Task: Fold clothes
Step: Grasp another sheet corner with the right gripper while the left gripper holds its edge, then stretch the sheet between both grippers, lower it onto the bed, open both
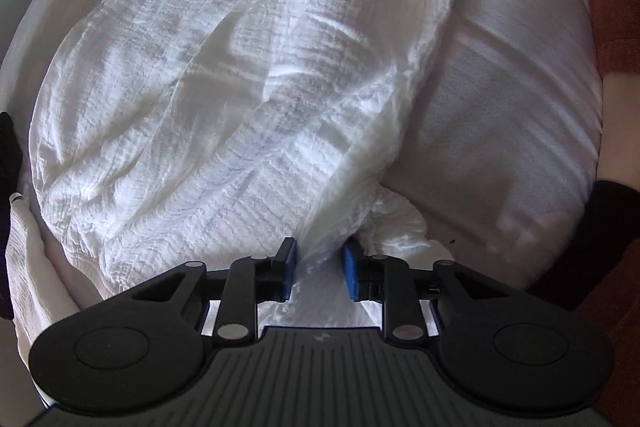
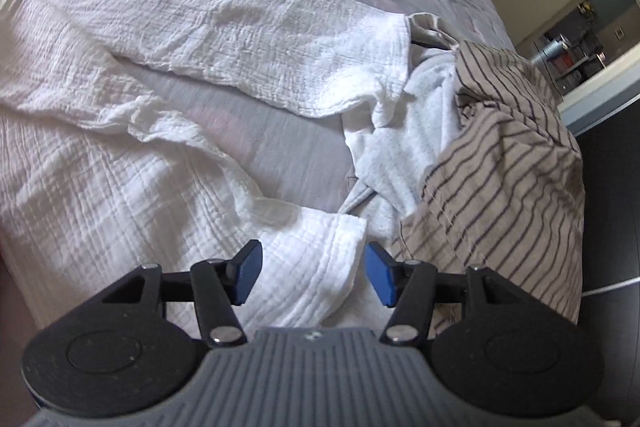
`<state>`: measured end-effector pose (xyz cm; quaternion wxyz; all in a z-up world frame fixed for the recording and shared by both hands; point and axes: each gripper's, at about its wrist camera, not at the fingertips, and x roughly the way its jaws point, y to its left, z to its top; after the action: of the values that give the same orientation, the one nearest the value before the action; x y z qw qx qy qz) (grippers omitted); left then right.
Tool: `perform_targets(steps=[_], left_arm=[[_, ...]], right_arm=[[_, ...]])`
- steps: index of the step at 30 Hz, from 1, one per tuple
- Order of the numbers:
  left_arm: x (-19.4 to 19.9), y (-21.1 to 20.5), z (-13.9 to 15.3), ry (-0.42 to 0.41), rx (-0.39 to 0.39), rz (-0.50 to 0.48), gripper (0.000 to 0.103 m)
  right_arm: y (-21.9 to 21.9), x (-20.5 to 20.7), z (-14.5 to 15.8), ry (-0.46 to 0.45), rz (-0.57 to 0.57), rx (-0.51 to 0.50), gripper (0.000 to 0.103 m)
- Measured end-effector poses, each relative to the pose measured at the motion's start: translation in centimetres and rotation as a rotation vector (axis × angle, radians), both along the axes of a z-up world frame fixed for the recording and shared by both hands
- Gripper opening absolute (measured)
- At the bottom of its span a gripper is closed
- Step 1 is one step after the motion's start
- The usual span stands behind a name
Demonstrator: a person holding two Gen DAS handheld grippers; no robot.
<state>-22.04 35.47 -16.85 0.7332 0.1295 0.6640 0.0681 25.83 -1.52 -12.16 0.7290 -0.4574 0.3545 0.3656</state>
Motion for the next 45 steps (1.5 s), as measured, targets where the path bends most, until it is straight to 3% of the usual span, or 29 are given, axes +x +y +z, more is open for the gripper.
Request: perform_targets(steps=[4,6,8,11,14,15,18,21,31,39,45], left_arm=[[-0.5,0.2,1.0,-0.027,0.040,0.055,0.008],[-1.1,0.8,2.1,-0.064,0.057,0.098,0.006],[-1.8,1.8,3.6,-0.109,0.080,0.150,0.006],[-2.6,3.2,5.9,-0.191,0.110,0.223,0.006],[-2.8,4.5,7.9,-0.272,0.139,0.281,0.006],[-2.1,4.7,8.5,-0.295,0.149,0.293,0.005],[-1.6,4.8,10.6,-0.353,0.186,0.316,0.005],[-1.8,5.3,12.2,-0.408,0.222,0.335,0.005],[-4.2,5.2,17.8,-0.543,0.281,0.327,0.005],[-6.7,5.9,20.9,-0.581,0.342,0.312,0.005],[-7.5,6.9,21.4,-0.571,0.358,0.287,0.005]], right_arm=[[2.3,0.9,-2.7,-0.001,0.104,-0.097,0.060],[3.0,1.5,-3.5,-0.004,0.130,-0.113,0.068],[3.3,2.2,-4.1,0.008,0.125,-0.116,0.073],[3.0,3.6,-4.2,0.077,0.040,-0.090,0.071],[2.3,3.8,-3.6,0.130,-0.021,-0.045,0.048],[2.0,3.2,-3.0,0.110,-0.011,-0.037,0.031],[1.1,1.5,-1.3,0.049,0.017,-0.013,0.010],[-0.1,-0.1,1.4,-0.008,0.033,0.039,0.010],[-2.6,-3.5,14.5,-0.198,-0.007,0.221,0.011],[-3.8,-8.2,21.4,-0.279,0.009,0.297,0.011],[-4.5,-12.0,24.6,-0.331,0.059,0.319,0.011]])
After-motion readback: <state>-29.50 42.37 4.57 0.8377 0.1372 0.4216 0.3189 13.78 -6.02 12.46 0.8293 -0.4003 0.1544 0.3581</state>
